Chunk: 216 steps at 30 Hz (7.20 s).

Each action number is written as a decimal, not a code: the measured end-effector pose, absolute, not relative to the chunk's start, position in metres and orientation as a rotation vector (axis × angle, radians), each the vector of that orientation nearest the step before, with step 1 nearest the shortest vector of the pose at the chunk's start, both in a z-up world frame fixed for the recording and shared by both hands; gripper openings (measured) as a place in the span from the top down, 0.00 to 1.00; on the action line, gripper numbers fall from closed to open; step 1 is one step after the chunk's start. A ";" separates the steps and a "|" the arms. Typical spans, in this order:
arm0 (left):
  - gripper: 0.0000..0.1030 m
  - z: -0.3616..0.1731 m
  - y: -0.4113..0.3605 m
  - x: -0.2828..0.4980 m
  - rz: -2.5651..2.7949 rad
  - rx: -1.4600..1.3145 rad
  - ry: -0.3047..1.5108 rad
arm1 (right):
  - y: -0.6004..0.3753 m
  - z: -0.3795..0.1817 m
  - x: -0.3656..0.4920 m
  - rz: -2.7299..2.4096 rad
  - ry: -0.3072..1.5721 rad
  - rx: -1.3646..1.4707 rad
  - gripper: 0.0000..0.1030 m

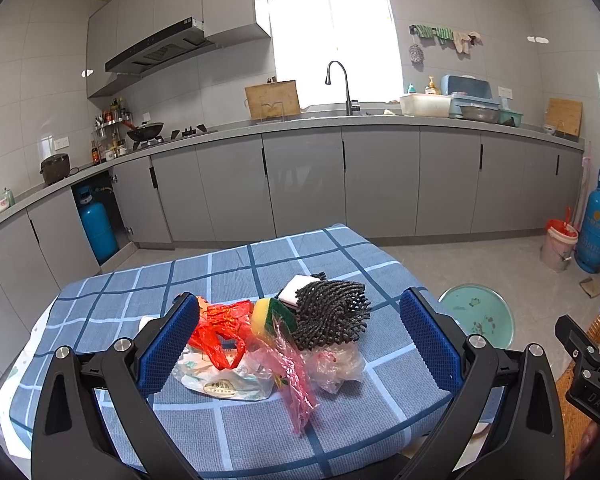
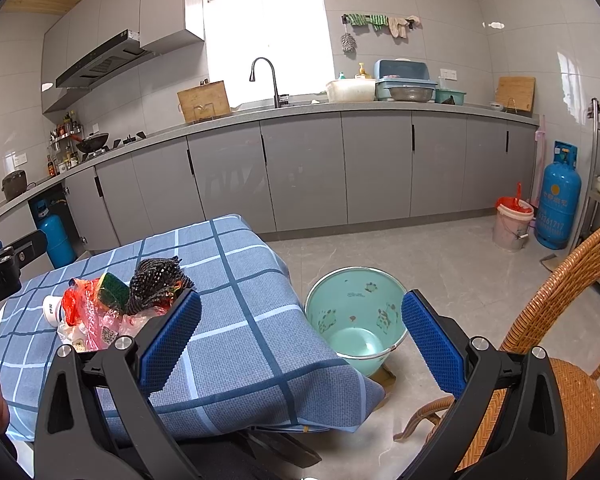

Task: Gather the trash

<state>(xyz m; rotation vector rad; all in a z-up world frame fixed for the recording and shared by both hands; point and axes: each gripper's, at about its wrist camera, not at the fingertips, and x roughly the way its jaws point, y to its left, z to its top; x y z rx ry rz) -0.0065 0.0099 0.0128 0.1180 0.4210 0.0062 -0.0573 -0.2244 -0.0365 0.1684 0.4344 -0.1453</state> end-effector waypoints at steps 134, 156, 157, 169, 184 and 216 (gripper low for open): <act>0.97 -0.021 -0.053 0.139 -0.202 0.238 0.473 | -0.284 -0.105 0.150 0.026 0.574 0.307 0.93; 0.97 -0.091 -0.204 0.172 -0.460 0.291 0.605 | -0.396 -0.194 0.173 -0.151 0.693 0.364 0.93; 0.97 -0.096 -0.209 0.173 -0.473 0.294 0.616 | -0.397 -0.196 0.175 -0.148 0.698 0.363 0.93; 0.79 -0.134 -0.237 0.188 -0.532 0.305 0.701 | -0.408 -0.216 0.195 -0.126 0.734 0.367 0.59; 0.25 -0.113 -0.203 0.194 -0.374 0.298 0.667 | -0.414 -0.206 0.177 -0.162 0.710 0.434 0.30; 0.13 -0.029 0.040 0.093 0.059 0.251 0.549 | -0.215 -0.126 0.129 0.193 0.669 0.319 0.22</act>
